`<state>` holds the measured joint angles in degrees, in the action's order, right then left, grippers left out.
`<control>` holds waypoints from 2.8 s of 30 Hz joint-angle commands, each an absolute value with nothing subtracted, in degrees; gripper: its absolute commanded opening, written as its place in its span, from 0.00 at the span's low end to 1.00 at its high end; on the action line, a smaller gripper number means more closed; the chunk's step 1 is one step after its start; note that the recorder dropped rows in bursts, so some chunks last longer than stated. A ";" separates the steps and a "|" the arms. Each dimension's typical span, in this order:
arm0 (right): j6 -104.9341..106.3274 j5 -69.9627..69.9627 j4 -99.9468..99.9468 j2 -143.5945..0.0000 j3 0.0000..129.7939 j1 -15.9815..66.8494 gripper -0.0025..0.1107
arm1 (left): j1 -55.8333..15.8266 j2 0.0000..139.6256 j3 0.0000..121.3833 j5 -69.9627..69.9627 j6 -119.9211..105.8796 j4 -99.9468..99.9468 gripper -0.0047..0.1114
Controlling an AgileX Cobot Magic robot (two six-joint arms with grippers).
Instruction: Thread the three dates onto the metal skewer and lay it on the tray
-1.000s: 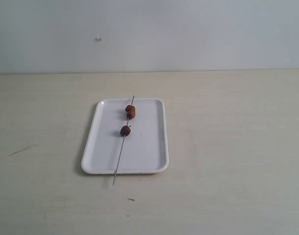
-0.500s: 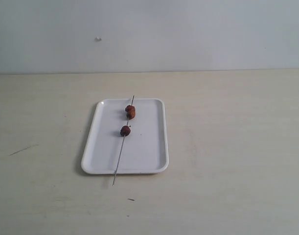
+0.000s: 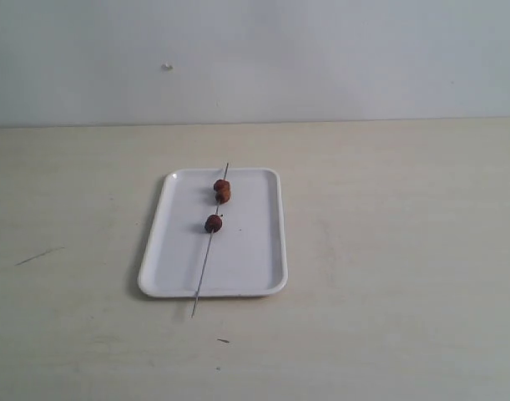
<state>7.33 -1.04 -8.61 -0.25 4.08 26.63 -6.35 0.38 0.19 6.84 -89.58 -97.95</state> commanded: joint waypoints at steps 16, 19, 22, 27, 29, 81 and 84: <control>-7.76 -10.61 -24.25 0.00 0.00 26.64 0.02 | -6.28 0.00 0.00 7.38 -89.30 -98.32 0.04; -4.70 -10.60 -19.59 0.00 0.00 26.64 0.02 | -6.28 0.00 0.00 7.38 -89.30 -98.32 0.04; 1.55 -10.58 -10.88 0.00 0.00 26.64 0.02 | -6.28 0.00 0.00 7.38 -89.30 -98.32 0.04; 6.63 -11.11 -2.13 0.00 0.00 26.64 0.02 | -6.28 0.00 0.00 7.38 -89.30 -98.32 0.04; 6.00 -11.11 -2.72 0.00 0.00 22.57 0.02 | -6.28 0.00 0.00 7.38 -89.30 -98.32 0.04; -1.67 -11.10 -2.90 0.00 0.00 -2.65 0.02 | -6.28 0.00 0.00 7.38 -89.30 -98.32 0.04; -1.67 -11.10 -2.90 0.00 0.00 -2.65 0.02 | -6.28 0.00 0.00 7.38 -89.30 -98.32 0.04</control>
